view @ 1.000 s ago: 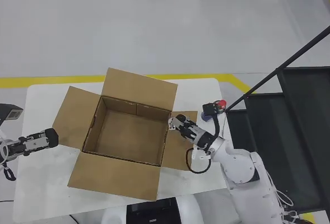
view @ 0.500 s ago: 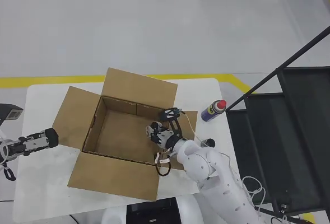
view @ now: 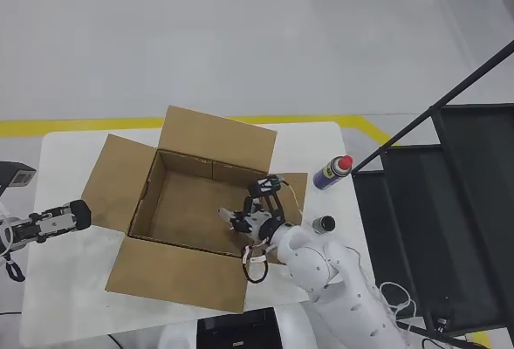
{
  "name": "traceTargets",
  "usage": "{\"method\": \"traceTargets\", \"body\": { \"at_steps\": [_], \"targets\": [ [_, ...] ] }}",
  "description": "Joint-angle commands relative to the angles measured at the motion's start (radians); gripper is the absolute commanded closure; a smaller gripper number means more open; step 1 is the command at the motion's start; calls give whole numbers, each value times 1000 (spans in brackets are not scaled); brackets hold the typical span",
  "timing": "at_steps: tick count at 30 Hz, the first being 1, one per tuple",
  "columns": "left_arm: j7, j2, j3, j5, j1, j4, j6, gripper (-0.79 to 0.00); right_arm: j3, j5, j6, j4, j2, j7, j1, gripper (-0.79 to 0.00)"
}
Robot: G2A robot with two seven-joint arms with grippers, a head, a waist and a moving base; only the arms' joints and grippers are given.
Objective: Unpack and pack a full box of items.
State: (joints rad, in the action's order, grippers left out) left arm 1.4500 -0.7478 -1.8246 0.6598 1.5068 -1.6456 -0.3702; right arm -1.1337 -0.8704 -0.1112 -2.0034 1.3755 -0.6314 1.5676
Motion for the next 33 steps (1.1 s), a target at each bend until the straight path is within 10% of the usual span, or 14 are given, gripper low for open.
{"method": "traceTargets", "body": {
  "at_steps": [1, 16, 33],
  "targets": [
    [0, 0, 0, 0, 0, 0, 0, -785, -41, 76, 39, -54, -5, 11, 32, -785],
    [0, 0, 0, 0, 0, 0, 0, -785, -507, 335, 371, -249, -48, 203, 334, -785],
    [0, 0, 0, 0, 0, 0, 0, -785, -564, -2, 153, -45, -59, 168, 433, -785]
  ]
}}
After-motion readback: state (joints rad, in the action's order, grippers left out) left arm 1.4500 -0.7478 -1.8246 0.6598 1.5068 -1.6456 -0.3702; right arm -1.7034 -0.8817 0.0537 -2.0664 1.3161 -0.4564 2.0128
